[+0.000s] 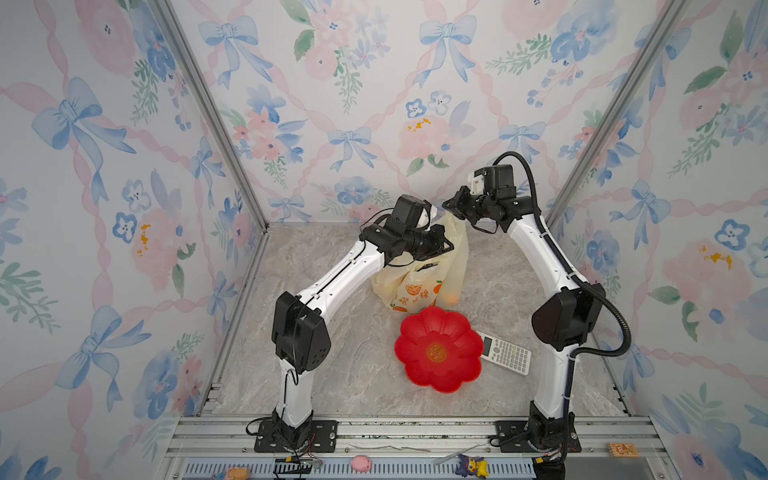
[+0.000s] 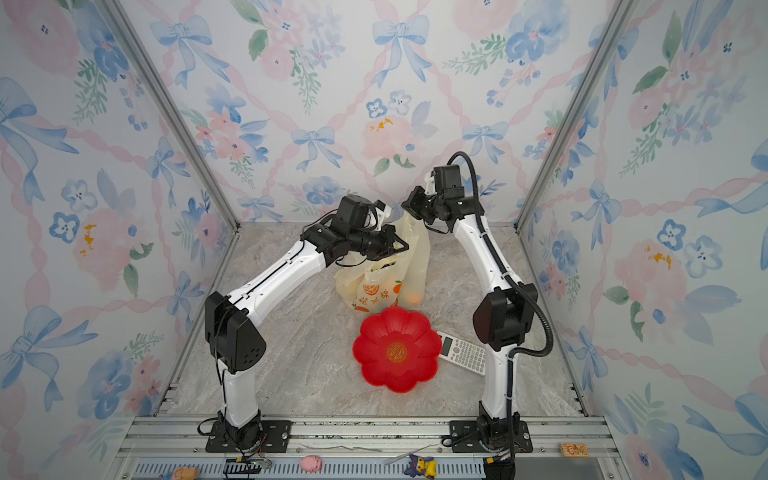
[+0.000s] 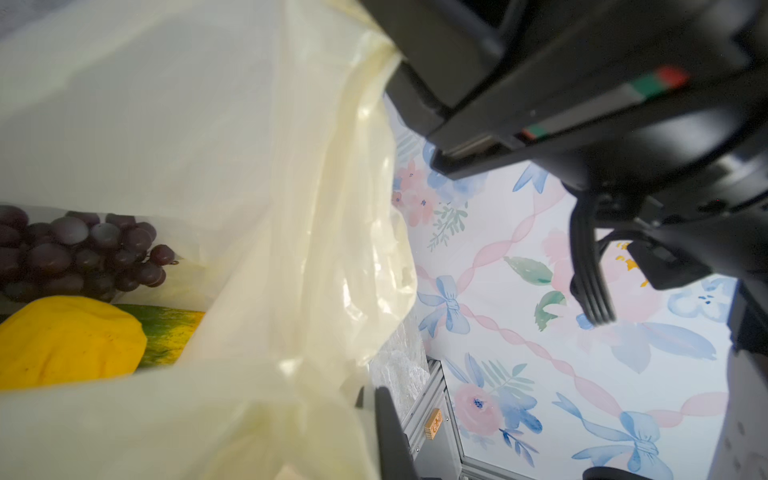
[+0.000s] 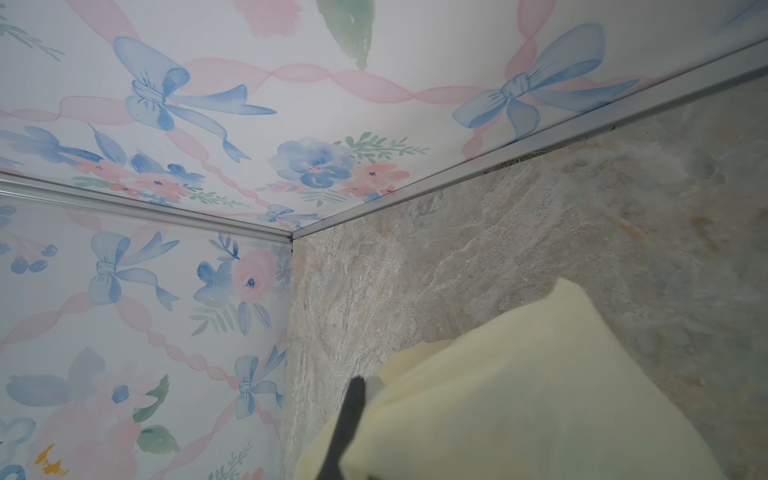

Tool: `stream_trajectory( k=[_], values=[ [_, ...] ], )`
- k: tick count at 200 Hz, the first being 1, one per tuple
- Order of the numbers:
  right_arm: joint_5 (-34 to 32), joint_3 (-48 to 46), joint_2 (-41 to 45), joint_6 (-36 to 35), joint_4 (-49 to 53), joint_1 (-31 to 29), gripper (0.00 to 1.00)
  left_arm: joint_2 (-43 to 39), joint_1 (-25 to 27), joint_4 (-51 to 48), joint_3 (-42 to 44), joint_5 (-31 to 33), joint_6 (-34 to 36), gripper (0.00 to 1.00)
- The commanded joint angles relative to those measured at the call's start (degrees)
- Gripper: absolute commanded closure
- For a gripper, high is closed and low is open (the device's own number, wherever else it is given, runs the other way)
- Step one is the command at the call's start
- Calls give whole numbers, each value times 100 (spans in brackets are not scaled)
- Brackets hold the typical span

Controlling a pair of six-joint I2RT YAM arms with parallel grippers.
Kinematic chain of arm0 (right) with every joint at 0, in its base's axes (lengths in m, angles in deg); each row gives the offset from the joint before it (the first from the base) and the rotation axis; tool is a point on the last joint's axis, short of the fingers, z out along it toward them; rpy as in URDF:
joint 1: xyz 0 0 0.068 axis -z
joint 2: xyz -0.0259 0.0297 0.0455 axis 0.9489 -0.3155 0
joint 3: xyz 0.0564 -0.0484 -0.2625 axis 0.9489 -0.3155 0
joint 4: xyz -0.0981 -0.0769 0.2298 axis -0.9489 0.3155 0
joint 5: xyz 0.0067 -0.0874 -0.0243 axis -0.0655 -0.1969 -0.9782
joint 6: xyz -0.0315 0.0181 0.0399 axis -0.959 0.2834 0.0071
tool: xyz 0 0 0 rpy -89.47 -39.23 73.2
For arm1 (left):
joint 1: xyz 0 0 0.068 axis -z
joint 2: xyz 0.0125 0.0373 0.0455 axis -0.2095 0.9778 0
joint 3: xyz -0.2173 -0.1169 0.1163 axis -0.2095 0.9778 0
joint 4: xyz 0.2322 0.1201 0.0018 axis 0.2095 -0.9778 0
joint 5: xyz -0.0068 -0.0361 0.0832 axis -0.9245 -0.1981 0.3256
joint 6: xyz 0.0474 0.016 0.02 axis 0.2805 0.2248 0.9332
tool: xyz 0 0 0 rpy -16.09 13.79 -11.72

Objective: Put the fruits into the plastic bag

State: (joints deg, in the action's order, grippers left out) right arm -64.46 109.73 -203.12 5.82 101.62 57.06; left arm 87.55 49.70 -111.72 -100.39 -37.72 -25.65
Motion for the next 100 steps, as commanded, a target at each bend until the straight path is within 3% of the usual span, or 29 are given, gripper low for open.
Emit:
stream_trajectory(
  k=[1, 76, 100],
  values=[
    [87, -110, -129, 195, -327, 159, 100, 346, 127, 17, -355, 15, 242, 100],
    [117, -1331, -117, 506, -1080, 400, 100, 1096, 370, 20, -526, -92, 396, 100],
    [113, -1567, -117, 469, -1105, 450, 97, 1069, 354, 20, -429, -30, 483, 81]
  ],
)
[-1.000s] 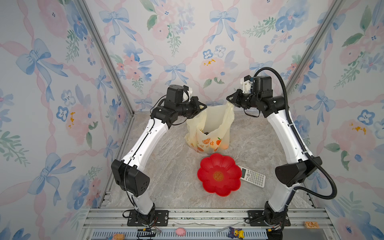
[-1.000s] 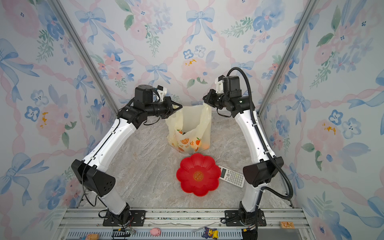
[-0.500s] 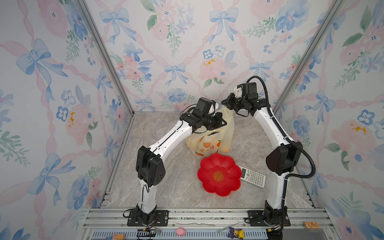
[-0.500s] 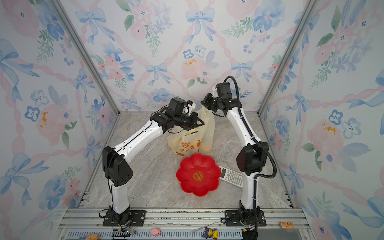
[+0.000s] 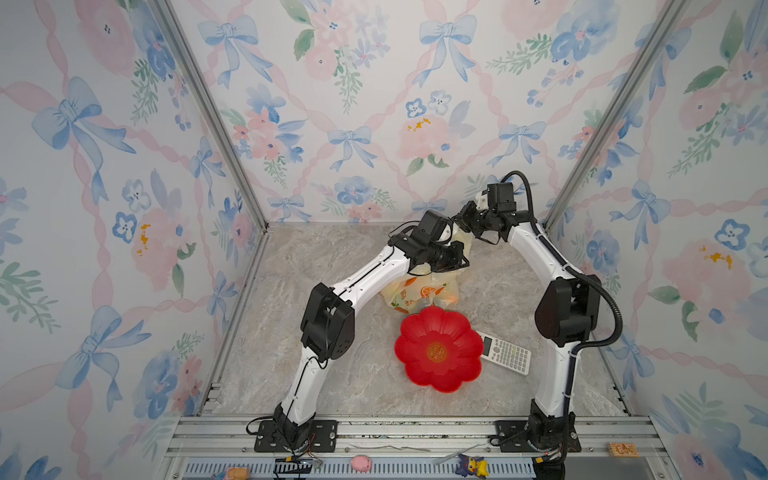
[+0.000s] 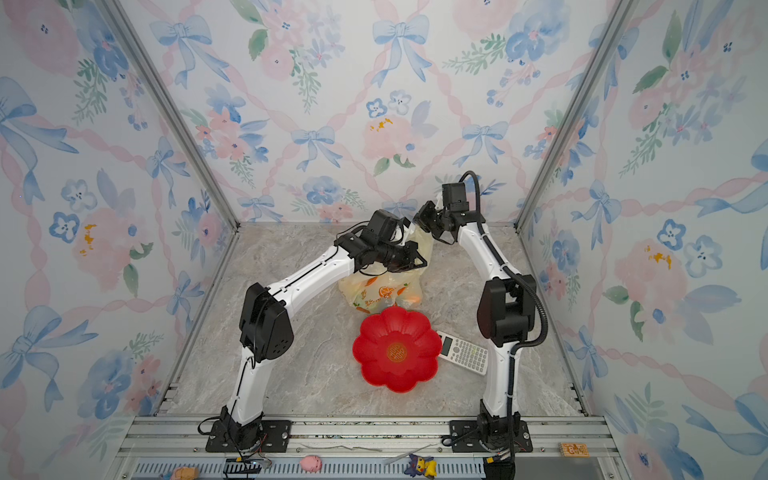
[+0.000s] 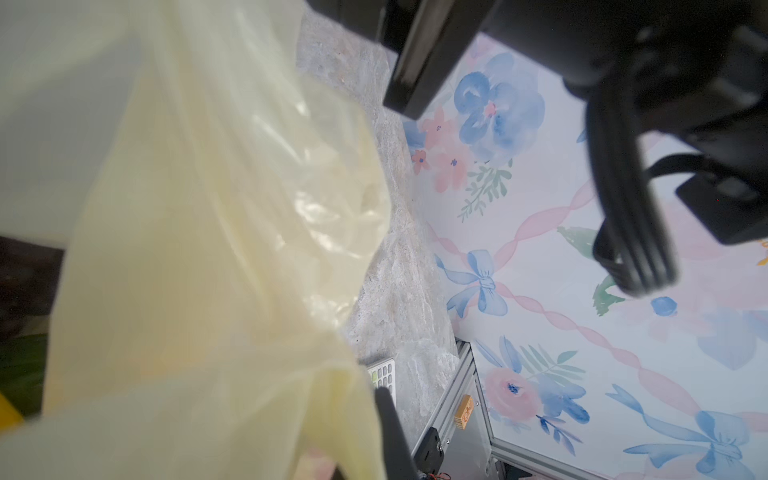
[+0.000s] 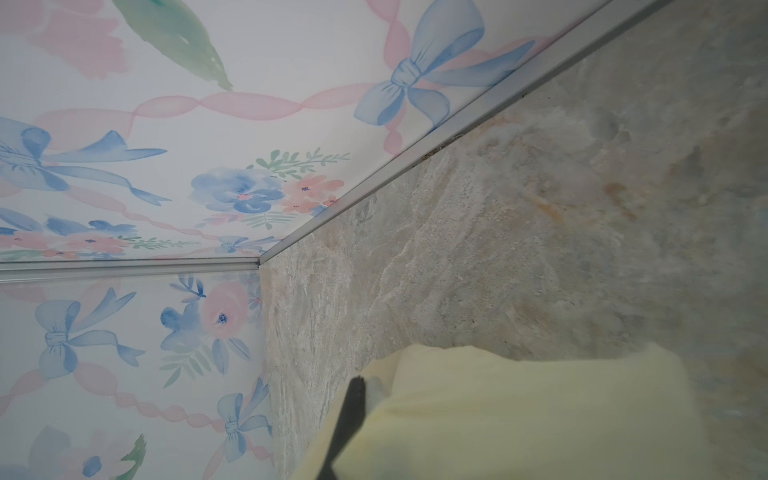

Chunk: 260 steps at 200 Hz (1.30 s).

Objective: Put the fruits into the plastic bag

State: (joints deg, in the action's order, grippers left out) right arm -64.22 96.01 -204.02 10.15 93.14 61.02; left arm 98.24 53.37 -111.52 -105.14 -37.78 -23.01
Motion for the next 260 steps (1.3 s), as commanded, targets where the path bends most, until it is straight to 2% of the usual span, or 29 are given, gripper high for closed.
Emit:
stream_trajectory(
  k=[1, 22, 41, 135, 198, 231, 260],
  values=[
    [93, -200, -27, 36, -257, 56, 97, 0, -18, -3, 48, -27, 220, 80],
    [106, -362, -24, 36, -284, 99, 85, -28, -58, -7, 118, -5, 247, 64],
    [123, -494, 5, 10, -299, 103, 74, -75, -74, -4, 205, 20, 277, 60],
    [141, -1891, 69, -56, -729, 128, 73, -236, -331, -2, 1377, 486, 718, 63],
    [237, -2242, 121, -262, -659, 69, 73, -223, -441, -5, 1528, 413, 818, 63],
    [231, -1969, 450, -487, -300, 67, 63, -572, -571, -3, 1465, 247, 766, 55],
    [138, -1756, 889, -645, 75, 66, 48, -1051, -770, -20, 1578, 86, 652, 38]
  ],
)
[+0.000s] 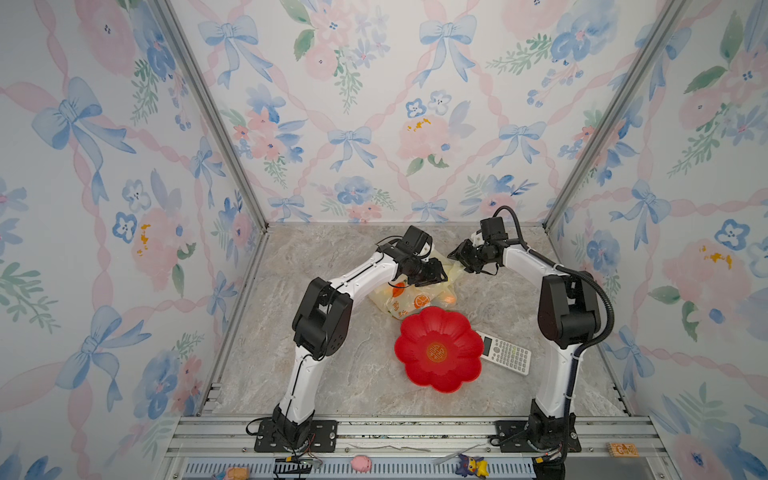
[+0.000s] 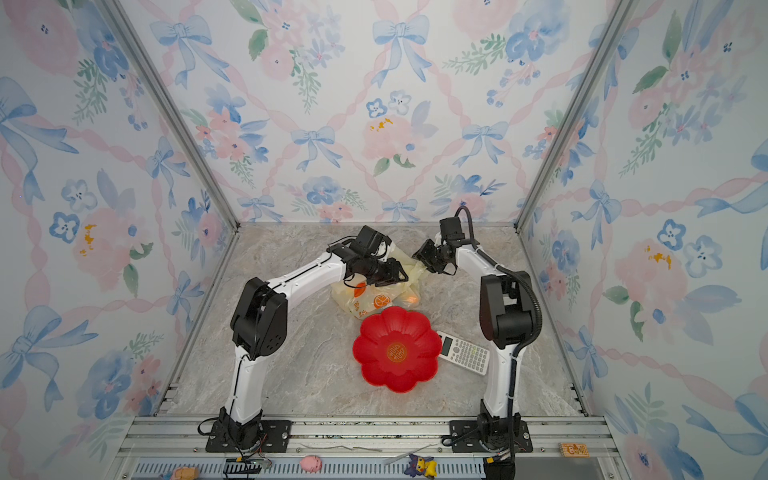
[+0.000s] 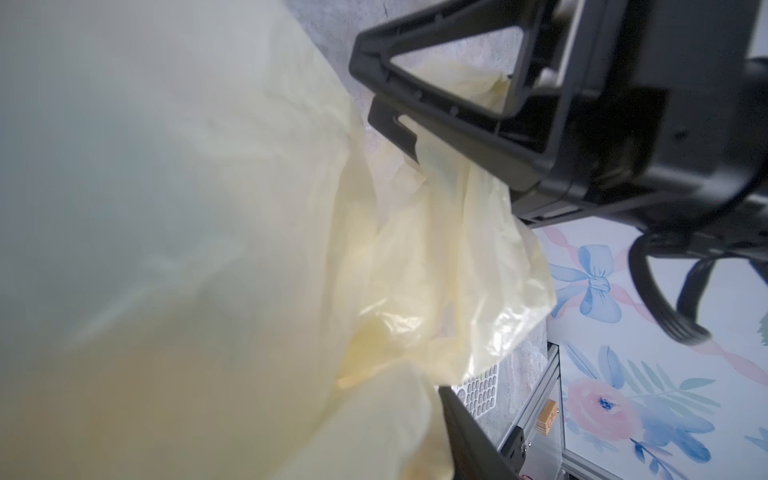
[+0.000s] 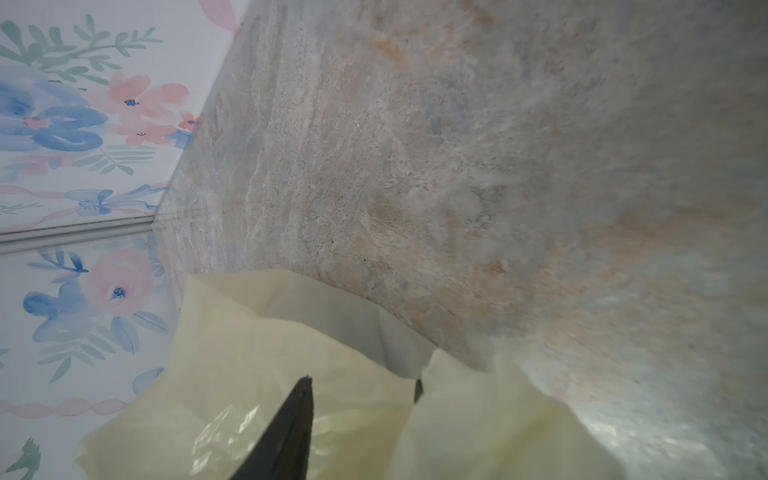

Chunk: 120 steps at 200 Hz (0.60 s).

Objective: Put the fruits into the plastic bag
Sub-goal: 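Lower the bag onto the table and open both grippers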

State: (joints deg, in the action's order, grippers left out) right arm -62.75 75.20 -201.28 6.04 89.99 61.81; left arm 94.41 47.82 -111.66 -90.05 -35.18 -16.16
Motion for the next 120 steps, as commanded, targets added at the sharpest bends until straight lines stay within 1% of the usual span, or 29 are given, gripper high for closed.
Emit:
stream_trajectory(
  k=[1, 19, 43, 120],
  values=[
    [-11, 331, 632, -241, 403, -17, 47, -689, -219, -9, 76, -180, -33, 38],
    [-72, 454, 908, -337, 642, -39, 41, -966, -325, -142, 116, -220, -42, 35],
    [-192, 726, 1185, -510, 1085, -108, 36, -1302, -430, -428, 94, -272, -29, 34],
    [-535, 1852, 1796, -870, 2401, -321, 30, -2184, -609, -881, -4, -395, -159, 34]
  ],
)
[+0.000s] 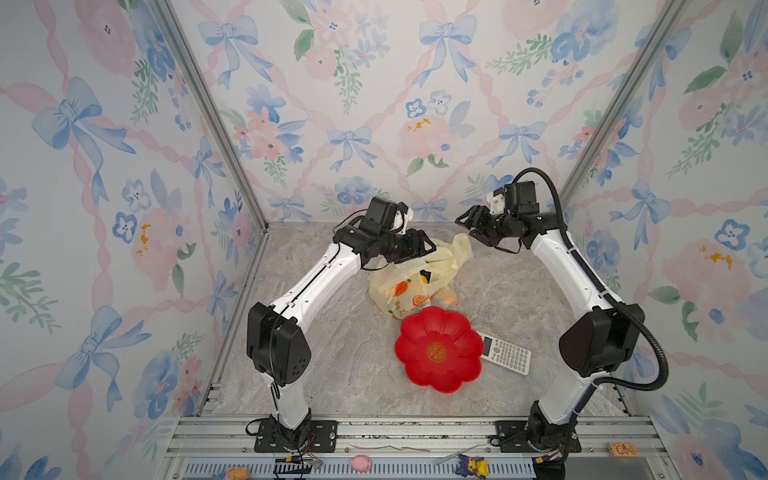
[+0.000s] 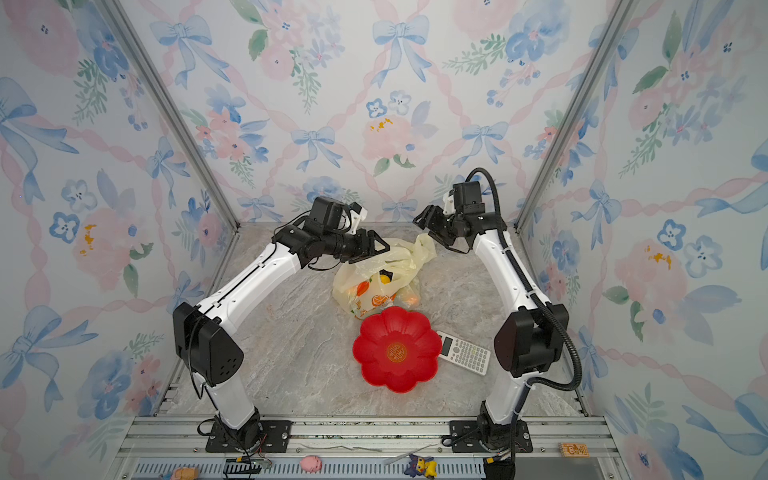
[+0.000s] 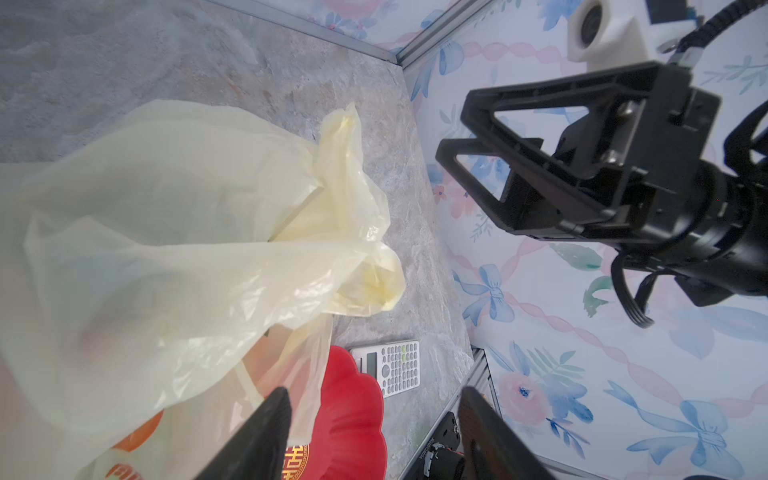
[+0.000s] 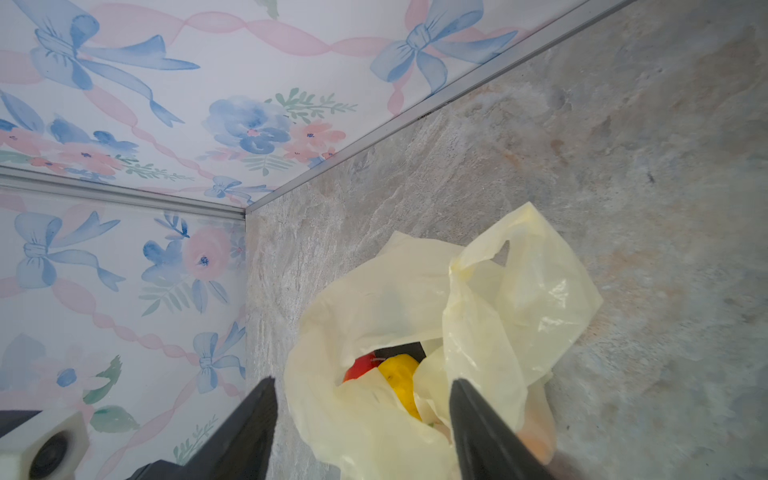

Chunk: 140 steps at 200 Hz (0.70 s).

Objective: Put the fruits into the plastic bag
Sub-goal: 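Lower the bag onto the table and open both grippers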

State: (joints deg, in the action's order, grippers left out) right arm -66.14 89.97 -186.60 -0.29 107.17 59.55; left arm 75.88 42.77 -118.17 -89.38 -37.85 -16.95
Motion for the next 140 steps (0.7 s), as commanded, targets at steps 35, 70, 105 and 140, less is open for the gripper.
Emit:
stream_trajectory(
  k=[35, 70, 105, 140],
  values=[
    [-316, 948, 581, -571, 1117, -129, 28, -671, -308, -257, -266, -208, -170, 33],
    [-320, 1365, 762, -768, 1268, -129, 24, -1184, -671, -256, -188, -262, -201, 34],
    [-534, 1331, 1380, -1068, 1091, -131, 11, -1847, -1220, -256, 72, -157, 11, 33],
    [-759, 908, 1942, -1316, 733, -67, 4, -2380, -1839, -256, 297, -48, 301, 30]
  ],
)
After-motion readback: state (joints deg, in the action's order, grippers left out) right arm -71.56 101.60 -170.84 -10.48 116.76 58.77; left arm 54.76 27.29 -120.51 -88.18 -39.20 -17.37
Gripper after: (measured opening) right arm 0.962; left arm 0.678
